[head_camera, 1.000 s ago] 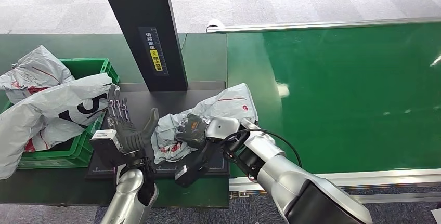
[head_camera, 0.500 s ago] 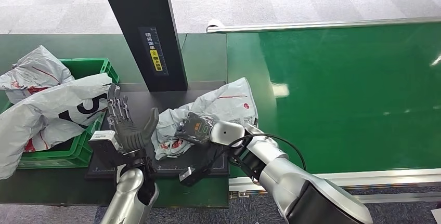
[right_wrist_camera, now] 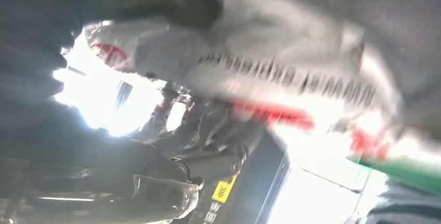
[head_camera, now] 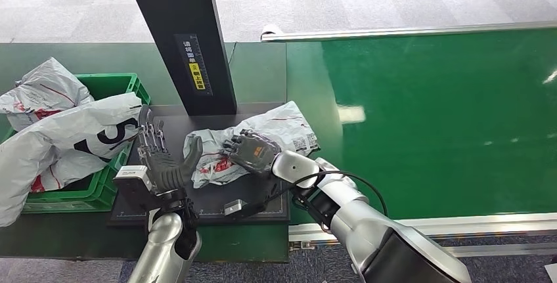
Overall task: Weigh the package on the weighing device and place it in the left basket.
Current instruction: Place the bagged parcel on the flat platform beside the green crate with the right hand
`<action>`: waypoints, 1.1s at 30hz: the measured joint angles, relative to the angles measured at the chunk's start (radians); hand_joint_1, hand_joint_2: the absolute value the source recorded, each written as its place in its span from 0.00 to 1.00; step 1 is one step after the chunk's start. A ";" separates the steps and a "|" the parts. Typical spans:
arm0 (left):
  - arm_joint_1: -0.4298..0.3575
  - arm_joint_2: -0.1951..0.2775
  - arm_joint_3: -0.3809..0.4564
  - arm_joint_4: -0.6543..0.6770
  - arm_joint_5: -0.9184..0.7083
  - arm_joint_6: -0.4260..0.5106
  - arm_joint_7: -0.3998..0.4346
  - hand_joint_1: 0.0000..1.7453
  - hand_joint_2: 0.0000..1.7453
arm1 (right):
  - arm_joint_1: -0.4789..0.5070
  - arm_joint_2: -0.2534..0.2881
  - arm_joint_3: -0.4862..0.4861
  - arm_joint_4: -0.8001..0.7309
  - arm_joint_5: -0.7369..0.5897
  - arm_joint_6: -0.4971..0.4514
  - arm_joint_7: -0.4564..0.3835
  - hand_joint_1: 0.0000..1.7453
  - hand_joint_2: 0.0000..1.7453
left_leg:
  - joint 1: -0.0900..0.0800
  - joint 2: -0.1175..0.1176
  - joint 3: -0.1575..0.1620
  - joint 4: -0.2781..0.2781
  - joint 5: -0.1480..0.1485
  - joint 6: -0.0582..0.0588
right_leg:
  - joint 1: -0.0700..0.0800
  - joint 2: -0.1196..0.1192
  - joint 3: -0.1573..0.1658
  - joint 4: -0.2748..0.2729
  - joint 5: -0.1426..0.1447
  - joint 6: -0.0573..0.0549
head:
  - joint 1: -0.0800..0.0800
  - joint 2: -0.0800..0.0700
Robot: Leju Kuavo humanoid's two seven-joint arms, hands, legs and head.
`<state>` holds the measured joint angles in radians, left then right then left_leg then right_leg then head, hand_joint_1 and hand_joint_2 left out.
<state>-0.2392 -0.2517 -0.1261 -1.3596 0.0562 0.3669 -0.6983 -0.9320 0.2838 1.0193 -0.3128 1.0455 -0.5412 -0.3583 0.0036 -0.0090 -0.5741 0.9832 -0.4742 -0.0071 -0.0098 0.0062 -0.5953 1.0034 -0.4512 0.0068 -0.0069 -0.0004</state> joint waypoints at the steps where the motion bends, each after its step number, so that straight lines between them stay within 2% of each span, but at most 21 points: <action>1: 0.000 0.000 0.000 0.000 -0.002 -0.001 0.000 0.00 1.00 | 0.000 0.000 -0.004 0.001 -0.001 -0.011 -0.004 0.00 1.00 | 0.000 0.000 0.000 0.000 0.000 0.000 | 0.000 0.000 0.000 0.000 0.000 0.000 | 0.000 0.000; 8: 0.000 0.000 0.000 0.000 -0.014 -0.006 0.001 0.00 1.00 | 0.001 0.000 -0.043 0.002 -0.036 -0.057 -0.085 0.00 1.00 | 0.000 0.000 0.000 0.000 0.000 0.000 | 0.000 0.000 0.000 0.000 0.000 0.000 | 0.000 0.000; 15: 0.001 0.000 0.000 0.000 -0.015 -0.009 0.002 0.00 1.00 | 0.001 -0.001 -0.062 0.002 -0.046 -0.069 -0.111 0.00 1.00 | 0.000 0.000 0.000 0.000 0.000 0.000 | 0.000 0.000 0.000 0.000 0.000 0.000 | 0.000 0.000; 20: 0.006 0.000 0.000 -0.002 -0.026 -0.009 0.004 0.00 1.00 | 0.008 -0.001 -0.107 -0.009 -0.138 -0.133 -0.221 0.00 1.00 | 0.000 0.000 0.000 0.000 0.000 0.000 | 0.000 0.000 0.000 0.000 0.000 0.000 | 0.000 0.000; 23: 0.012 0.000 0.001 -0.010 -0.033 -0.005 0.007 0.00 1.00 | 0.031 -0.002 -0.172 -0.059 -0.301 -0.117 -0.308 0.00 1.00 | 0.000 0.000 0.000 0.000 0.000 0.000 | 0.000 0.000 0.000 0.000 0.000 0.000 | 0.000 0.000; 26: 0.013 0.000 0.005 -0.019 -0.037 0.001 0.015 0.00 1.00 | 0.068 -0.012 -0.221 -0.171 -0.543 -0.045 -0.331 0.00 1.00 | 0.000 0.000 0.000 0.000 0.000 0.000 | 0.000 0.000 0.000 0.000 0.000 0.000 | 0.000 0.000; 30: 0.014 0.002 0.017 -0.032 -0.039 0.007 0.024 0.00 1.00 | 0.150 -0.050 -0.304 -0.383 -0.894 0.143 -0.336 0.00 1.00 | 0.000 -0.001 0.000 0.000 0.000 0.000 | 0.000 0.000 0.000 0.000 0.000 0.000 | 0.000 0.000; 33: 0.026 0.006 0.027 -0.042 -0.039 0.015 0.025 0.00 1.00 | 0.220 -0.082 -0.415 -0.527 -1.046 0.275 -0.337 0.00 1.00 | 0.000 -0.001 0.000 0.000 0.000 0.000 | 0.000 0.000 0.000 0.000 0.000 0.000 | 0.000 0.000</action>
<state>-0.2134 -0.2455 -0.0996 -1.4017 0.0175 0.3815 -0.6733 -0.7115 0.2014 0.6039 -0.8399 -0.0009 -0.2659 -0.6950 0.0034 -0.0102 -0.5743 0.9832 -0.4744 -0.0070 -0.0100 0.0059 -0.5951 1.0033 -0.4514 0.0067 -0.0069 -0.0004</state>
